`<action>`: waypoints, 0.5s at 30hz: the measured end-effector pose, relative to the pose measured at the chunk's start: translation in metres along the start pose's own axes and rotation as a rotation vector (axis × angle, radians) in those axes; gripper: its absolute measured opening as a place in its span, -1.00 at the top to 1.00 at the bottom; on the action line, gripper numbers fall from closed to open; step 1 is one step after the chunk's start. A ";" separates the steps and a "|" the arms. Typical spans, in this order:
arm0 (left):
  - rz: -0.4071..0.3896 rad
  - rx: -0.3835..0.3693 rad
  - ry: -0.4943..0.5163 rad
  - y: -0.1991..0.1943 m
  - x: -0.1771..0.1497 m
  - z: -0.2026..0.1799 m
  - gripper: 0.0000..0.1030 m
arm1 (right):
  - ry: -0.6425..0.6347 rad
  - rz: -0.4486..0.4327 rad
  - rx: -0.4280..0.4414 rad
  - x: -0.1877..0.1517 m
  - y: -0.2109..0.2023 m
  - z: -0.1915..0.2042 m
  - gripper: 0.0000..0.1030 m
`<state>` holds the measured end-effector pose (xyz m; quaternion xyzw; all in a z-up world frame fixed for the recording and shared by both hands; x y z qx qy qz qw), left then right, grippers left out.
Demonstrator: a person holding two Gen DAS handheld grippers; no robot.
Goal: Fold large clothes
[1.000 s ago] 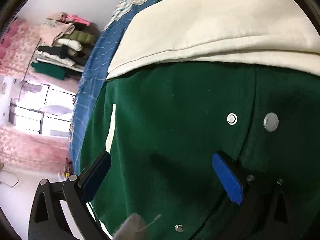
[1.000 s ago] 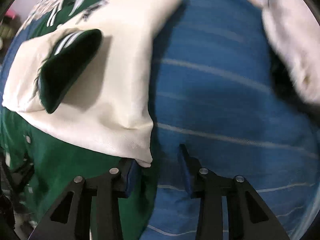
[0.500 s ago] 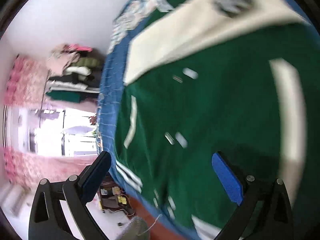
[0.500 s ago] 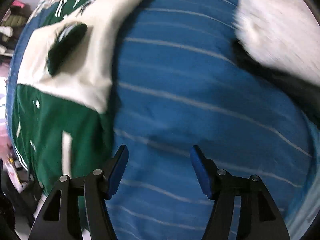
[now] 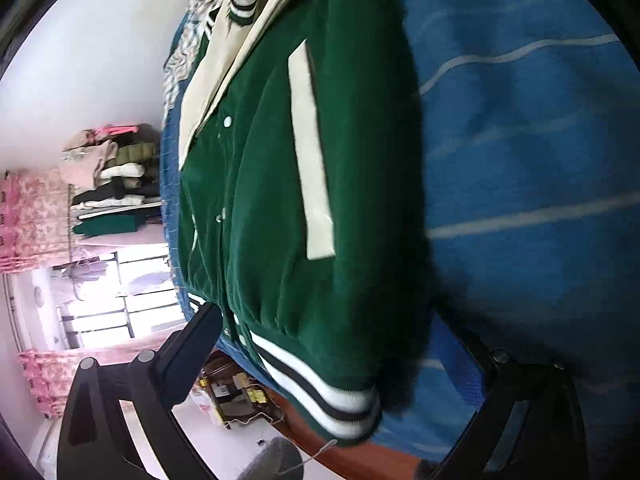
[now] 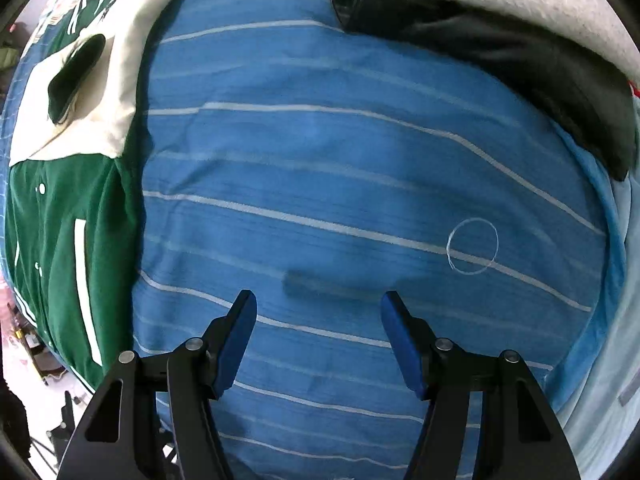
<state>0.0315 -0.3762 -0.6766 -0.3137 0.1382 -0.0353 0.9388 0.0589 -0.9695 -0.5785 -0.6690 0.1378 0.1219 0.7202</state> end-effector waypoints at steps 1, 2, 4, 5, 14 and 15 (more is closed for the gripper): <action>0.017 0.011 -0.015 0.009 0.005 0.004 -1.00 | -0.004 -0.008 -0.001 0.002 -0.003 -0.003 -0.29; 0.022 0.016 -0.044 0.016 0.011 0.011 -1.00 | -0.007 -0.010 -0.002 0.007 -0.001 0.006 -0.29; 0.037 0.012 -0.109 0.028 0.021 0.031 -1.00 | -0.026 -0.014 0.014 0.018 -0.001 0.015 -0.29; 0.048 -0.002 -0.145 0.032 0.024 0.040 -1.00 | -0.038 -0.022 0.026 0.020 -0.005 0.011 -0.29; -0.056 -0.184 -0.347 0.026 0.041 0.114 0.73 | -0.154 -0.156 0.672 0.126 -0.047 0.088 -0.80; -0.060 -0.195 -0.353 0.026 0.041 0.118 0.73 | -0.150 -0.161 0.724 0.138 -0.051 0.093 -0.81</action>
Point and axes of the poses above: each gripper's, at about its wrist camera, not at the fingertips, and y roughly the way its jaws point, z to its left, x to its top, the point moved 9 cm from there along y, roughly the way its jaws point, and after that the axes turned 12 degrees about z, right-handed, at the moved point
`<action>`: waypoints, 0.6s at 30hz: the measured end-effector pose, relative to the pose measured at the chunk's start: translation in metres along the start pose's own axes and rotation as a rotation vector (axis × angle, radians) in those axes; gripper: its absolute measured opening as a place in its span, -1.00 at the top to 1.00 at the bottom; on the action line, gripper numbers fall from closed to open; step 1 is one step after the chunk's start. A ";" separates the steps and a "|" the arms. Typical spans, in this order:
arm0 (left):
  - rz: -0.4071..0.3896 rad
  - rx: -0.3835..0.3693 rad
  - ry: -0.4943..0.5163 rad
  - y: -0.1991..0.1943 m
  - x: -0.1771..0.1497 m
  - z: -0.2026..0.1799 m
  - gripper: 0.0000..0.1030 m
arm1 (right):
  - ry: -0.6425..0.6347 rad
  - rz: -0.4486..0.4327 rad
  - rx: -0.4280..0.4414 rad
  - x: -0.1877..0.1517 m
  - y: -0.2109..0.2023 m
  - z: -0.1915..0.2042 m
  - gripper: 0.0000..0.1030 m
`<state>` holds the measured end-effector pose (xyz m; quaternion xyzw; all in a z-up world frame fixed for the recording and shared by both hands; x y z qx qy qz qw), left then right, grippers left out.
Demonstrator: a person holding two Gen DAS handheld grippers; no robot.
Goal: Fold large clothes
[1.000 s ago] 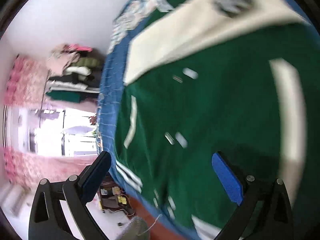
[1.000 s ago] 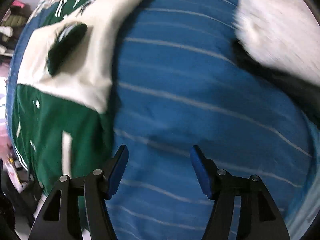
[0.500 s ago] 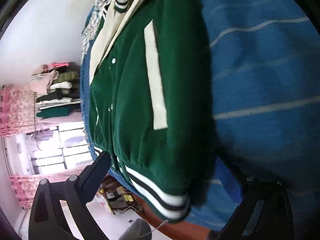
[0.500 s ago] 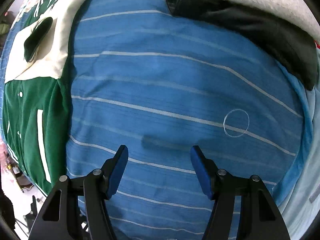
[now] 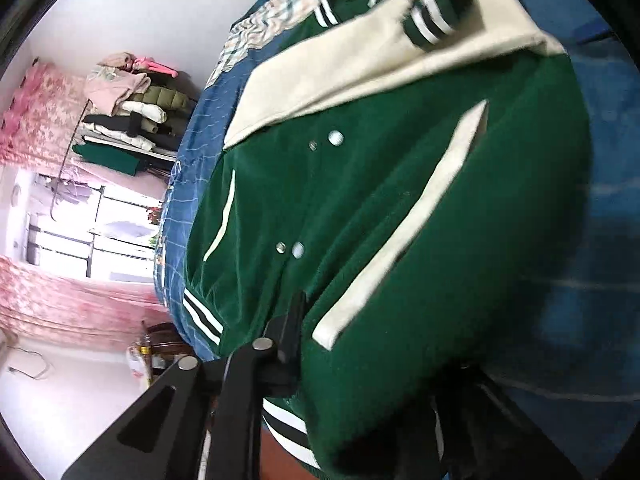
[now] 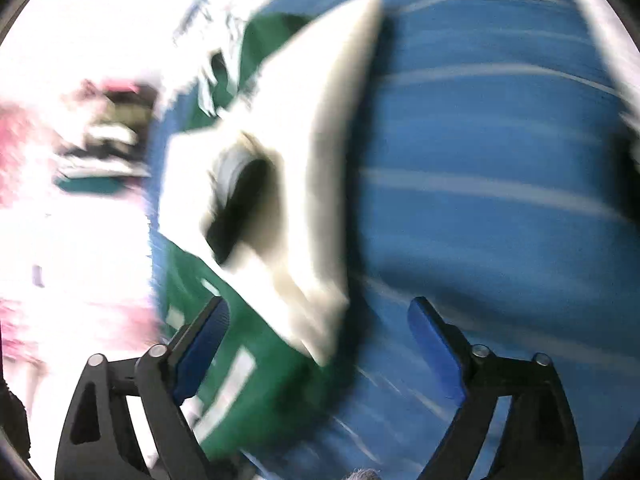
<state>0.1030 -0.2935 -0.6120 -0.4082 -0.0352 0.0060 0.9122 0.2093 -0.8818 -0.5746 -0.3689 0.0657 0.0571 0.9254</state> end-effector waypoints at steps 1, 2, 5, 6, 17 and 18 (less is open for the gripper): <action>-0.006 -0.011 -0.007 -0.001 0.002 0.006 0.74 | 0.001 -0.004 0.041 0.013 0.001 0.003 -0.82; -0.010 -0.017 -0.007 -0.002 0.004 0.010 0.75 | 0.006 0.001 0.093 0.028 0.007 0.008 -0.83; -0.022 -0.044 -0.015 -0.004 0.005 0.019 0.75 | 0.069 0.078 0.152 0.048 0.050 0.020 -0.83; -0.025 -0.059 -0.017 -0.003 0.006 0.021 0.75 | 0.106 0.113 0.152 0.049 0.065 0.019 -0.79; 0.014 -0.410 -0.110 0.014 0.015 0.118 0.75 | 0.121 0.023 -0.079 0.039 0.035 0.153 0.69; 0.022 -0.439 -0.132 0.018 0.018 0.136 0.75 | 0.102 0.023 -0.120 0.039 0.026 0.178 0.69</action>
Point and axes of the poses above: each gripper's, at about its wrist camera, not at the fingertips, and y roughly the way its jaws point, z to its left, x to its top, the point moved 9 cm from there along y, roughly the way its jaws point, and after that the axes turned 12 degrees about z, right-handed, at the moved point
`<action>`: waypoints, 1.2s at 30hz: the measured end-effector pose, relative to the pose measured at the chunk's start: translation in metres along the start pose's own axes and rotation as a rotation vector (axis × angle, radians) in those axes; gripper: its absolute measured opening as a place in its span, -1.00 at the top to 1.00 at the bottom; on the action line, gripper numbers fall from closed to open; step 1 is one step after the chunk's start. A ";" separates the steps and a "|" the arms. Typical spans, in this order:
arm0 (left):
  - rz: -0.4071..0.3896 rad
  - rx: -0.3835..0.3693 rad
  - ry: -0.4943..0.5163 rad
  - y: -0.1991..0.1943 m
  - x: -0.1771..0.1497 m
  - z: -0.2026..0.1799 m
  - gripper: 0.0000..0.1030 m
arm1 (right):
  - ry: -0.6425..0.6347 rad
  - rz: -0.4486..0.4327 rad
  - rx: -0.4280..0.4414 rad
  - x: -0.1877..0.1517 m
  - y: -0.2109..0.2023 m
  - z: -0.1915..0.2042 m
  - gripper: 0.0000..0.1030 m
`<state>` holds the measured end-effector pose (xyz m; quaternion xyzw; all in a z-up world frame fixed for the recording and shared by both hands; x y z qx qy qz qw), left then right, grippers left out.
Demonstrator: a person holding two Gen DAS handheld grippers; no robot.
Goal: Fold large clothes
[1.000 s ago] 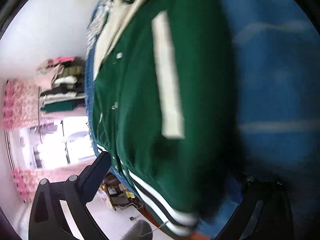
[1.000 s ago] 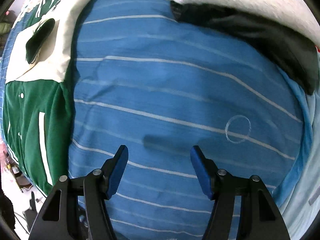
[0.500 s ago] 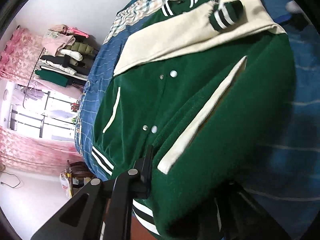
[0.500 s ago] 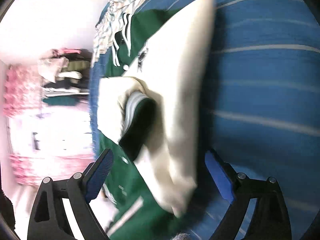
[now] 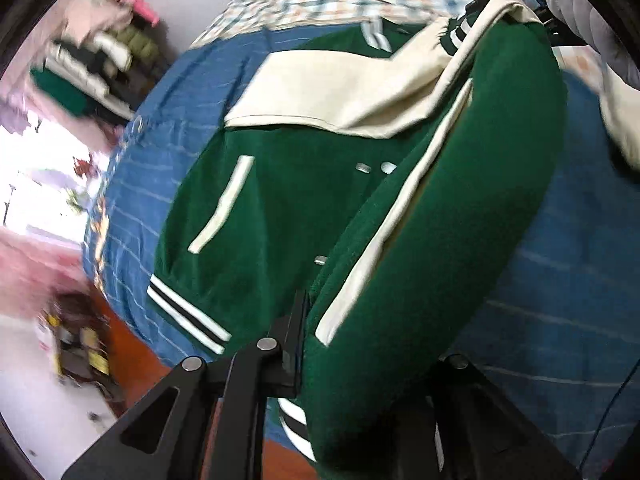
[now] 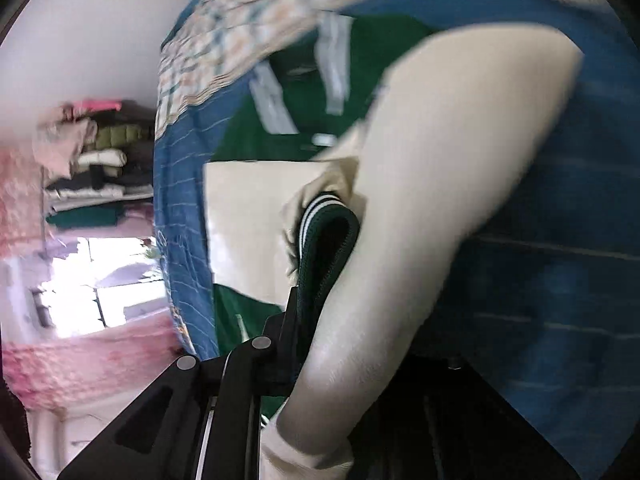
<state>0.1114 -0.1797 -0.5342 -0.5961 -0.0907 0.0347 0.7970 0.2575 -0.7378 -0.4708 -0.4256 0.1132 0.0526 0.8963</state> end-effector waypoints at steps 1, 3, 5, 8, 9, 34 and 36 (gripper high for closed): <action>0.007 -0.023 -0.019 -0.002 0.004 0.014 0.74 | -0.010 0.000 -0.025 -0.006 -0.015 0.011 0.69; 0.023 -0.069 -0.092 -0.001 0.018 0.054 0.74 | -0.052 0.006 -0.103 -0.007 -0.001 0.069 0.69; 0.047 -0.103 -0.169 0.009 0.031 0.095 0.73 | -0.089 0.019 -0.175 -0.001 0.016 0.113 0.68; 0.081 -0.134 -0.272 0.039 0.042 0.146 0.65 | -0.154 0.054 -0.287 0.010 0.084 0.195 0.68; 0.095 -0.145 -0.306 0.053 0.044 0.163 0.65 | -0.169 0.063 -0.313 0.013 0.097 0.210 0.68; 0.347 -0.122 -0.618 0.240 0.032 0.296 -0.56 | 0.009 -0.155 -0.264 0.154 0.067 0.111 -0.60; 0.359 -0.127 -0.654 0.246 0.035 0.308 -0.55 | 0.021 -0.069 -0.153 0.176 0.091 0.084 -0.60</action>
Point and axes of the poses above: each gripper's, at about its wrist camera, not at the fingertips, and y roughly the way its jaws point, z to its left, x to its top, the point moved 9 cm from there along y, roughly the way its jaws point, and after that the axes turned 12 degrees about z, right-handed, at the moved point
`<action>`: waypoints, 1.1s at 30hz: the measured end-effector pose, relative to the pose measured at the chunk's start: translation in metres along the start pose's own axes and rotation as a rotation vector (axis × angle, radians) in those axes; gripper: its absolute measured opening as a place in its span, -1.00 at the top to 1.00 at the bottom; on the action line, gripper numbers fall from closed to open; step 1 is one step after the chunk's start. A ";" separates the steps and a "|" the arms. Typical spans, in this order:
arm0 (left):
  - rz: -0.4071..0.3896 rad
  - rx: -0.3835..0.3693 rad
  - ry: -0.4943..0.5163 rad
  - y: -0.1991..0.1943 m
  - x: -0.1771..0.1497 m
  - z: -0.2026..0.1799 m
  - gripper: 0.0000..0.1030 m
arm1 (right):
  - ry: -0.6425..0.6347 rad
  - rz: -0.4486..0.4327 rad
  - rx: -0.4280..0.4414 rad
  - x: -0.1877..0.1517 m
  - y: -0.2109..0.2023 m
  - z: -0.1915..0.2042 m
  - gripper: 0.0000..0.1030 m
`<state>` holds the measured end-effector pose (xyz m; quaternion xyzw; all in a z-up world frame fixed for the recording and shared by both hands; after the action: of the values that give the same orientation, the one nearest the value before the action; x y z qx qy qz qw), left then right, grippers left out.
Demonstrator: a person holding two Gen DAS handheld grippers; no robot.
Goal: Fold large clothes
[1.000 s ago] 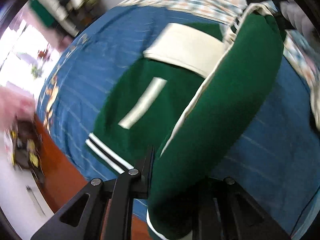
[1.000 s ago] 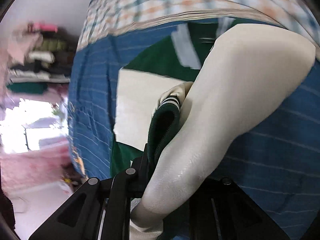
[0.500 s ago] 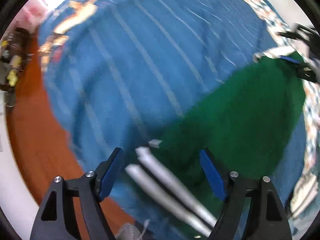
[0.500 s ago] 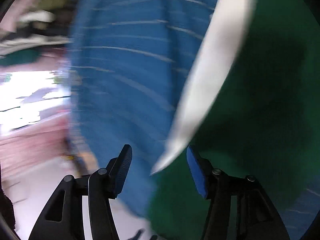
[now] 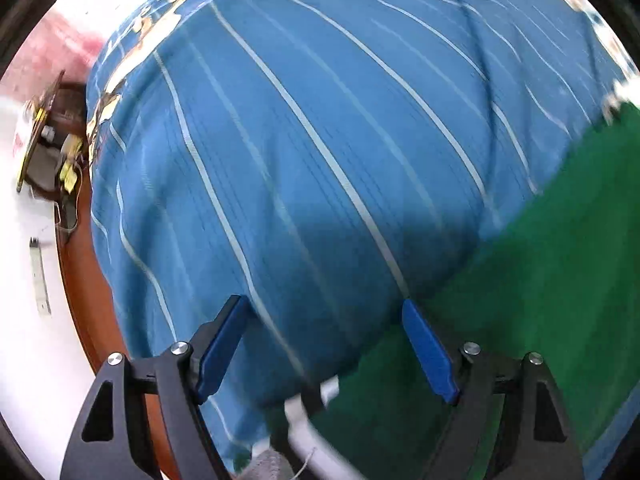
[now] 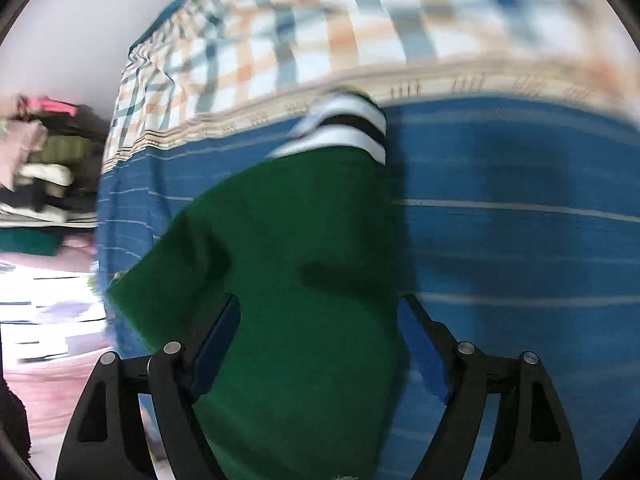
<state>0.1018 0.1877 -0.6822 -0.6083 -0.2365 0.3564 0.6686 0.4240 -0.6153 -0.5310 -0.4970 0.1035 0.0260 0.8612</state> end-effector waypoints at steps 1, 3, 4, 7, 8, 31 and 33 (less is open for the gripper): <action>0.011 0.002 -0.002 0.003 0.003 0.003 -0.55 | 0.000 0.025 0.026 0.006 0.010 -0.006 -0.60; 0.014 0.000 0.000 0.005 0.006 0.006 -0.55 | 0.010 0.109 0.051 0.019 0.049 -0.021 -0.71; 0.010 0.009 0.011 0.005 0.006 0.006 -0.55 | 0.000 0.096 0.065 0.023 0.057 -0.022 -0.73; -0.012 0.060 0.050 0.002 0.005 0.007 -0.55 | -0.122 0.020 0.069 0.021 0.057 0.002 0.53; -0.014 0.071 0.059 0.001 0.004 0.008 -0.55 | -0.116 0.028 0.113 0.018 0.062 0.007 0.68; -0.146 -0.010 0.170 -0.094 0.004 0.008 -0.55 | 0.774 -0.144 0.035 -0.339 -0.113 -0.293 -0.06; -0.118 -0.015 0.190 -0.085 -0.010 0.002 -0.55 | 0.722 -0.075 -0.091 -0.350 -0.115 -0.297 -0.16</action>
<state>0.1098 0.1811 -0.5973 -0.6294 -0.2099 0.2555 0.7032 0.0540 -0.9087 -0.5054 -0.5153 0.3811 -0.1781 0.7467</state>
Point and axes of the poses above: each gripper's, at about its wrist camera, not at the fingertips, and y roughly the way its jaws point, z to its left, x to its top, the point moved 9 cm from there along y, roughly the way its jaws point, and after that the axes turned 12 degrees about z, right-handed, at the moved point
